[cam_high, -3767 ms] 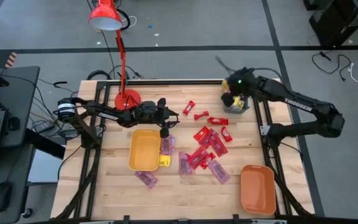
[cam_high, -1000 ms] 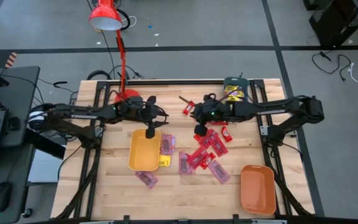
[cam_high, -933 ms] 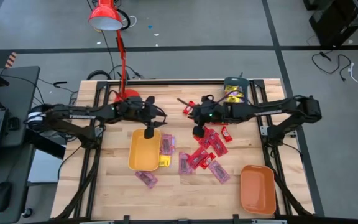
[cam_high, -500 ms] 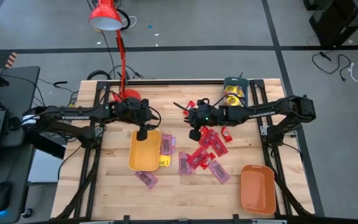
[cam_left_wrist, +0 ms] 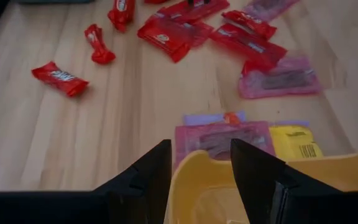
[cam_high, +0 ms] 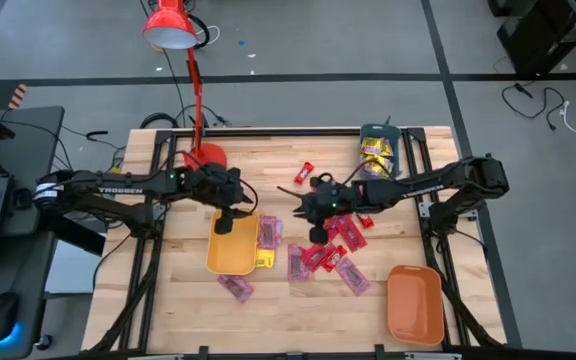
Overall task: Sort candy
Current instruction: Put the yellow candy pack into the blue bin
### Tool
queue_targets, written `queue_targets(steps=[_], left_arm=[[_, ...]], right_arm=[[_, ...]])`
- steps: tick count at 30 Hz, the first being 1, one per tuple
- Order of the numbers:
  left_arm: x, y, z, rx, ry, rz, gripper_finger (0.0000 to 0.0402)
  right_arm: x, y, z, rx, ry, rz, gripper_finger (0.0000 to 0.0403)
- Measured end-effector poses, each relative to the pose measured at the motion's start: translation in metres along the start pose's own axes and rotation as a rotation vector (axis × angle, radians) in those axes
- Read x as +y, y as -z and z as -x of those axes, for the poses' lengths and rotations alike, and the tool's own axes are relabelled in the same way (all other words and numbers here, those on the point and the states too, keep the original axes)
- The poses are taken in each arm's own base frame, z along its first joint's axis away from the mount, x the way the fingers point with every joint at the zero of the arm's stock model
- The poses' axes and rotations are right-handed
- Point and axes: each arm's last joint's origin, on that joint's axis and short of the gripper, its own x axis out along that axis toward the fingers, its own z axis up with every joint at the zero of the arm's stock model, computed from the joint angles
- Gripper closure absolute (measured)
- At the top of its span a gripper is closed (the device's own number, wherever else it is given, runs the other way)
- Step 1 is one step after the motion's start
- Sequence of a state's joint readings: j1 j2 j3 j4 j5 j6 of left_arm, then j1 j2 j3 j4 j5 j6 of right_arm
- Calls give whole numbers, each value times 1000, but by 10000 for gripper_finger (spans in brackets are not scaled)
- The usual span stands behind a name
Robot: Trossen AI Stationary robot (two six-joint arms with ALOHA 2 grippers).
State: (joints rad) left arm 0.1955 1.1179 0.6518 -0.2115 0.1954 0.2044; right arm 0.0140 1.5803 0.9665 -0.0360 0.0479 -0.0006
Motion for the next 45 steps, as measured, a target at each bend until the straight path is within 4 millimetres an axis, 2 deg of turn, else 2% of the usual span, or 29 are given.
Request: queue_targets(steps=[4, 11, 21, 25, 35, 45], left_arm=[[-2, -5, 0, -41, 2, -12, 234], [-1, -17, 1, -162, -46, -24, 234], [4, -16, 0, -137, -209, 45, 234], [1, -16, -1, -143, -182, 99, 234], [-33, -21, -5, -156, -12, 94, 234], [-63, -24, -4, -173, 60, 75, 234]], right_arm=[[15, -2, -10, -56, -34, 22, 364], [32, 10, -36, -60, -56, 49, 364], [53, 19, -61, -124, -110, 7, 363], [66, 23, -69, -165, -123, -14, 348], [106, 23, -96, -160, -113, -26, 272], [118, 28, -112, -86, -60, -59, 223]])
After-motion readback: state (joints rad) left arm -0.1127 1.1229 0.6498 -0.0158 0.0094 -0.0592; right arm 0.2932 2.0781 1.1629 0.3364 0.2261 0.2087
